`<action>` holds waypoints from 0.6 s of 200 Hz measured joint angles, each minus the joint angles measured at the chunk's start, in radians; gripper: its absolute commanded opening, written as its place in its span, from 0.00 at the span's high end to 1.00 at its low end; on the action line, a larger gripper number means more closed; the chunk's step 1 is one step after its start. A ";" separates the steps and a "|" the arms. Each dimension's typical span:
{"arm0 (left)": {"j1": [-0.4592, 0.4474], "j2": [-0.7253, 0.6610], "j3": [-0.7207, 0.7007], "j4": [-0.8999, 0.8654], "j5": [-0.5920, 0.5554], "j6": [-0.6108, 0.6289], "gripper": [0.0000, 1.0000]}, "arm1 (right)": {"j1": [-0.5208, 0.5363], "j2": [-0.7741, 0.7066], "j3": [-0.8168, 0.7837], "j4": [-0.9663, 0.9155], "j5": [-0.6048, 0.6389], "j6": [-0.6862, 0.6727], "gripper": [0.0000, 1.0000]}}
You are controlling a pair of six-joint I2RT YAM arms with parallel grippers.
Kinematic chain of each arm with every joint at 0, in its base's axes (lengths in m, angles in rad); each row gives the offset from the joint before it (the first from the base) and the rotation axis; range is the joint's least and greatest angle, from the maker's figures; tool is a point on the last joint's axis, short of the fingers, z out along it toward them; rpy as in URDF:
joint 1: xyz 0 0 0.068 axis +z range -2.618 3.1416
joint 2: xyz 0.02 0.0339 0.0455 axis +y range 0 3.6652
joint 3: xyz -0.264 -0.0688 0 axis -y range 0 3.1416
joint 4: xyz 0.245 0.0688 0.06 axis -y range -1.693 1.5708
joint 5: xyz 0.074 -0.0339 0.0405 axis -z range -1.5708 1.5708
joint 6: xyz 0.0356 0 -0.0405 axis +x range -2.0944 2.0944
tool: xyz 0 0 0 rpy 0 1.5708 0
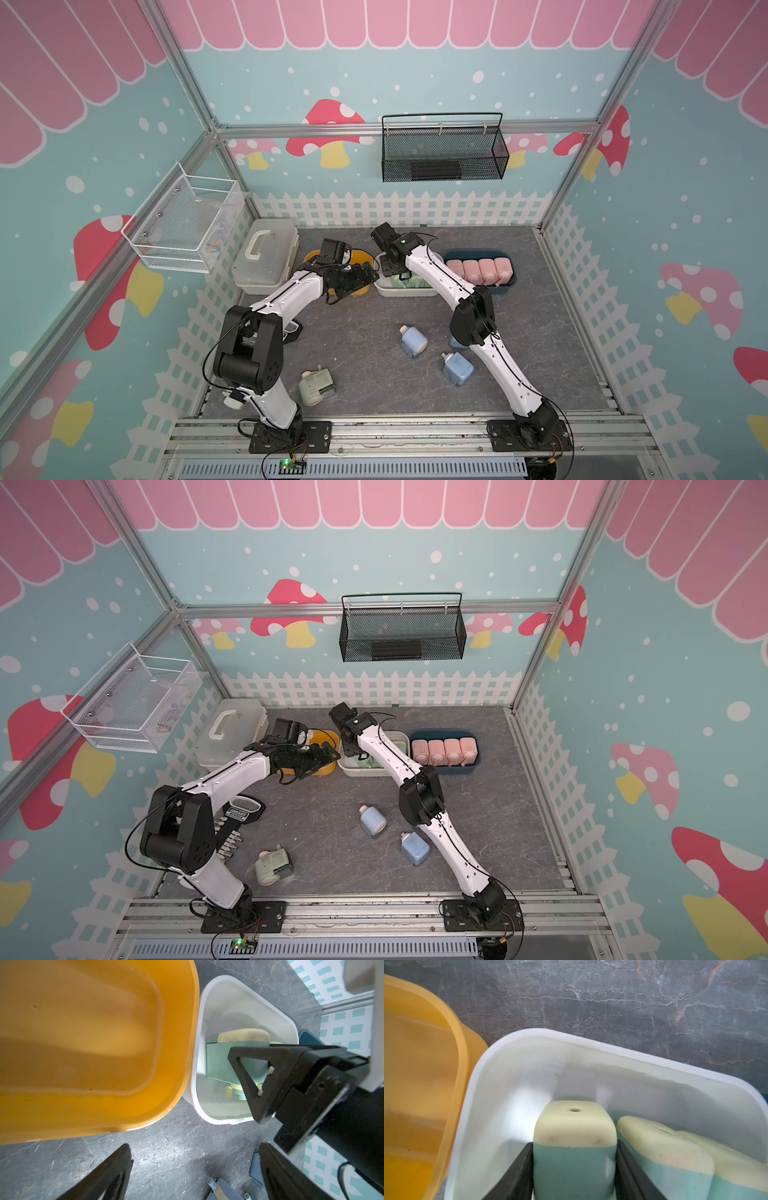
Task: Place the pencil sharpeners by color into the storage box
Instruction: Place the pencil sharpener in the storage box.
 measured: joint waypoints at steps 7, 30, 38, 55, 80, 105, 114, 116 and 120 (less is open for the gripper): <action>0.000 0.000 0.000 0.000 0.000 0.000 0.04 | 0.000 0.000 0.000 -0.003 0.009 0.000 0.94; 0.000 0.000 0.000 0.000 0.000 0.000 0.04 | 0.002 0.000 0.000 -0.005 0.020 0.008 0.96; 0.000 0.000 0.000 0.000 0.000 0.000 0.04 | 0.005 0.000 0.000 -0.006 0.026 0.014 0.96; 0.000 0.000 0.000 0.000 0.000 0.000 0.04 | 0.008 0.000 0.000 -0.012 0.039 0.032 0.97; 0.000 0.000 0.000 0.000 0.000 0.000 0.04 | 0.013 0.000 0.000 -0.029 0.060 0.068 0.97; 0.000 0.000 0.000 0.000 0.000 0.000 0.04 | 0.013 0.000 0.000 -0.037 0.071 0.094 0.93; 0.000 0.000 0.000 0.000 0.000 0.000 0.04 | 0.014 0.000 0.000 -0.039 0.073 0.100 0.89; 0.000 0.000 0.000 0.000 0.000 0.000 0.04 | 0.014 0.000 0.000 -0.039 0.073 0.102 0.88; 0.000 0.000 0.000 0.000 0.000 0.000 0.04 | 0.014 0.000 0.000 -0.039 0.074 0.103 0.85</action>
